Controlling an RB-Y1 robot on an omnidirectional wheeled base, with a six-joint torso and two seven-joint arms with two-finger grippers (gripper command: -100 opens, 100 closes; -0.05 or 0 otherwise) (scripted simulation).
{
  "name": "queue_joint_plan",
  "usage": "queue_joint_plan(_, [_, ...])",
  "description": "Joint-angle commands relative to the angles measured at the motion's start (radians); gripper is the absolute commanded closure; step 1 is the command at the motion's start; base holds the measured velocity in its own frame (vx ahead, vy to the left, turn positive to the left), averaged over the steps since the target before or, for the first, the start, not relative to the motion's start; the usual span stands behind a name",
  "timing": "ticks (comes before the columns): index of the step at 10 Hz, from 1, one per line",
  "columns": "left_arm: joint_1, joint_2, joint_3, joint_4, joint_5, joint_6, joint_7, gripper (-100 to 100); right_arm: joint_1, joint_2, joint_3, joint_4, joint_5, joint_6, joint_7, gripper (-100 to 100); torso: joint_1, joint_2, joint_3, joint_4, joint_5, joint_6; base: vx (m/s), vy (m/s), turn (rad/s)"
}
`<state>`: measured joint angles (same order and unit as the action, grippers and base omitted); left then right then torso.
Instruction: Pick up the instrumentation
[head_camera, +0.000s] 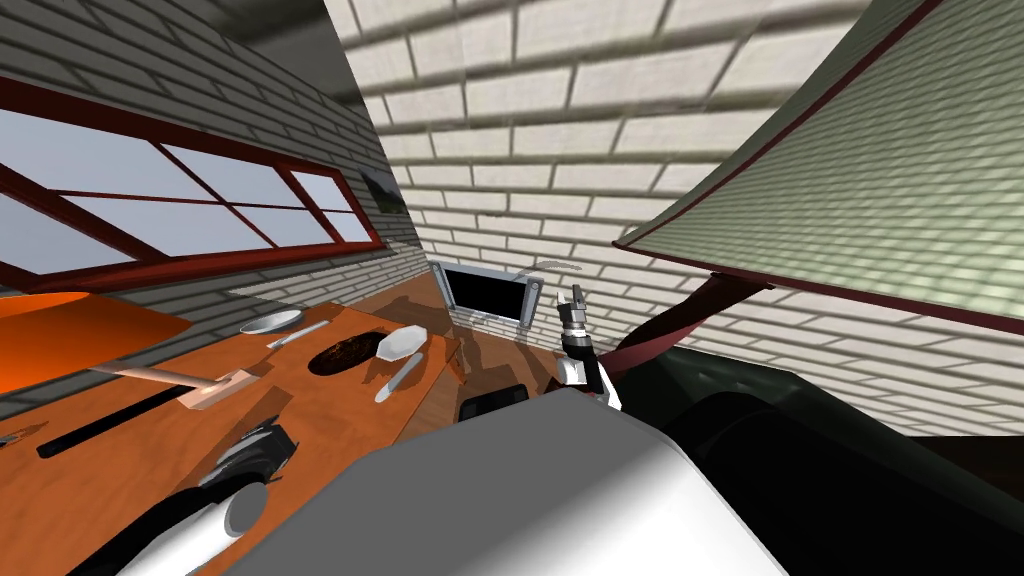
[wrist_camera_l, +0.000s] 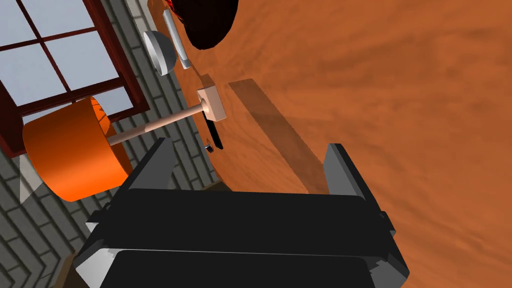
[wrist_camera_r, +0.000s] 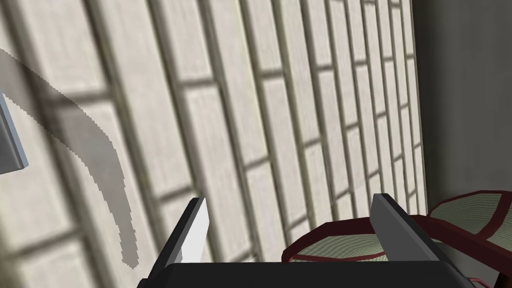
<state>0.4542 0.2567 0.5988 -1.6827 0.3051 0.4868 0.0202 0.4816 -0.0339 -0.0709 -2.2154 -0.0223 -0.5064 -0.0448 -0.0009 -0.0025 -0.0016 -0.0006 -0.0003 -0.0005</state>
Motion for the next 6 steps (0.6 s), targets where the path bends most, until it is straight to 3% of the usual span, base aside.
queue_joint_plan(1, [0.001, 0.006, 0.041, 0.033, 0.017, 0.05, 0.0, -100, 0.0, 0.0, 0.0, 0.0, 0.0, 0.0, 0.0, 0, 0.0, 0.0, 0.0, 0.0, 0.0, 0.0, 0.049, -0.02, -0.131])
queue_joint_plan(2, [0.001, 0.006, 0.041, 0.033, 0.017, 0.078, 0.0, -100, 0.0, 0.0, 0.0, 0.0, 0.0, 0.0, 0.0, 0, 0.0, -0.001, 0.0, 0.0, 0.0, 0.0, 0.06, -0.011, -0.059])
queue_joint_plan(3, [-0.001, 0.01, 0.08, 0.072, 0.033, 0.108, -0.001, -100, 0.0, 0.0, 0.0, 0.0, 0.0, 0.0, 0.0, 0, 0.0, -0.001, -0.001, 0.0, 0.0, 0.0, 0.087, -0.013, -0.108])
queue_joint_plan(4, [-0.001, 0.01, 0.08, 0.072, 0.033, 0.14, -0.001, -100, 0.0, 0.0, 0.0, 0.0, 0.0, 0.0, 0.0, 0, 0.0, -0.003, -0.001, 0.0, 0.0, 0.0, 0.078, -0.009, -0.061])
queue_joint_plan(5, [-0.003, 0.012, 0.118, 0.105, 0.048, 0.171, -0.001, -100, 0.0, 0.0, 0.0, 0.0, 0.0, 0.0, 0.0, 0, 0.0, -0.002, -0.001, -0.001, 0.0, 0.0, 0.093, -0.006, -0.111])
queue_joint_plan(6, [-0.003, 0.012, 0.118, 0.109, 0.048, 0.192, -0.001, -100, 0.0, 0.0, 0.0, 0.0, 0.0, 0.0, 0.0, 0, 0.0, -0.003, -0.002, -0.001, 0.0, 0.0, 0.073, -0.001, -0.059])
